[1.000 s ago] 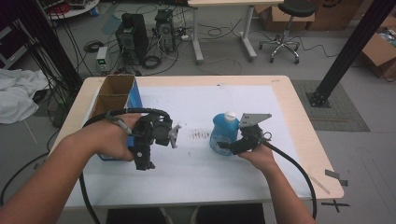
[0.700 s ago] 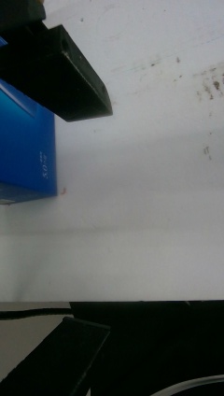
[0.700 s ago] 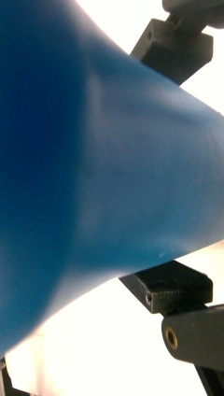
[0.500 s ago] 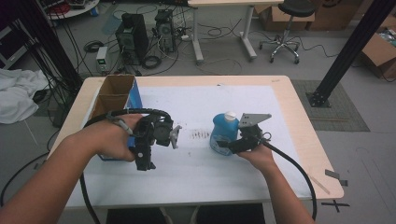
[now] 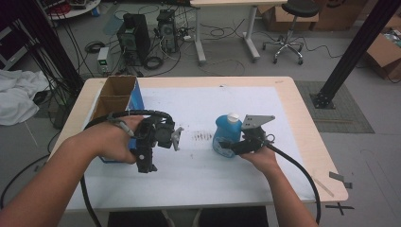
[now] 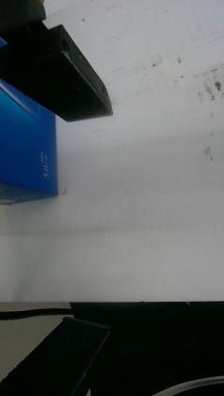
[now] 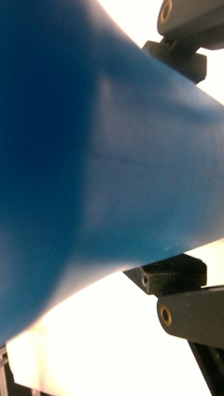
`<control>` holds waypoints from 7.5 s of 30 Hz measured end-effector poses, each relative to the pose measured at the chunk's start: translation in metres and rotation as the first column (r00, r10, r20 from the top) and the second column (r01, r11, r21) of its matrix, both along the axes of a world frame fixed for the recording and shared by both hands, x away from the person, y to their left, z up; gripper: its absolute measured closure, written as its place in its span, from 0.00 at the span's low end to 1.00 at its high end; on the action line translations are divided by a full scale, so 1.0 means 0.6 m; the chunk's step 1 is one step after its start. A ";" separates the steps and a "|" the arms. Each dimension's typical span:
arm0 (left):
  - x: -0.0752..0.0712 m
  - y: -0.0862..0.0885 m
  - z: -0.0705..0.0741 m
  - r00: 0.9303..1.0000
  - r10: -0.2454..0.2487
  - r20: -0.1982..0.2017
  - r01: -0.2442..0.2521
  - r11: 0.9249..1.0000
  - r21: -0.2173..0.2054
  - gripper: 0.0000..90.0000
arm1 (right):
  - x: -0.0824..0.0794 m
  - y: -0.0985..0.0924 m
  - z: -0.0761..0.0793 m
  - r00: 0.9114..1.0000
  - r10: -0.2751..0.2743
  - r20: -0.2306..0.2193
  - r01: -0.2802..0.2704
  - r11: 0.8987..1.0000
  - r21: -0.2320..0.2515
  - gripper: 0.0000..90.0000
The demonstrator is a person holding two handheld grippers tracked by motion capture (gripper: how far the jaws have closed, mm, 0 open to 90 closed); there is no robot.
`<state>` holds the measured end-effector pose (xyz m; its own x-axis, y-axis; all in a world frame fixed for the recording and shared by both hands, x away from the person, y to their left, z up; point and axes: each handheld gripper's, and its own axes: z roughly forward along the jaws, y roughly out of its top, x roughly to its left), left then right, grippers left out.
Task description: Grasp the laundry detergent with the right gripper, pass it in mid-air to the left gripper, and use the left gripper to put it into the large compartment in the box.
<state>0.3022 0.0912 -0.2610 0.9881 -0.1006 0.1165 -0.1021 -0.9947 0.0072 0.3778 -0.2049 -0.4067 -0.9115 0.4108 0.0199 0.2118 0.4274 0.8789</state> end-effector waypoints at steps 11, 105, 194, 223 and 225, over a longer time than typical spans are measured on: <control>0.001 0.001 -0.002 1.000 -0.001 0.002 0.001 1.000 -0.004 0.00 | -0.003 0.000 -0.003 1.000 -0.021 0.023 0.021 1.000 -0.002 0.46; 0.023 -0.064 -0.001 0.997 0.043 -0.069 -0.043 0.999 -0.002 0.04 | -0.077 0.239 0.054 0.873 0.479 0.086 -0.477 0.878 -0.048 0.52; 0.031 -0.071 0.016 0.998 0.062 -0.010 -0.062 0.997 0.056 0.44 | -0.070 0.239 0.065 0.897 0.429 0.107 -0.429 0.903 -0.030 0.37; 0.071 -0.055 0.083 0.935 0.348 -0.067 -0.344 0.937 0.065 0.44 | -0.060 0.155 0.143 0.917 0.399 -0.009 -0.390 0.891 -0.231 0.00; 0.074 -0.052 0.097 0.921 0.386 -0.058 -0.382 0.922 0.061 0.44 | -0.059 0.147 0.154 0.918 0.396 -0.017 -0.386 0.883 -0.267 0.00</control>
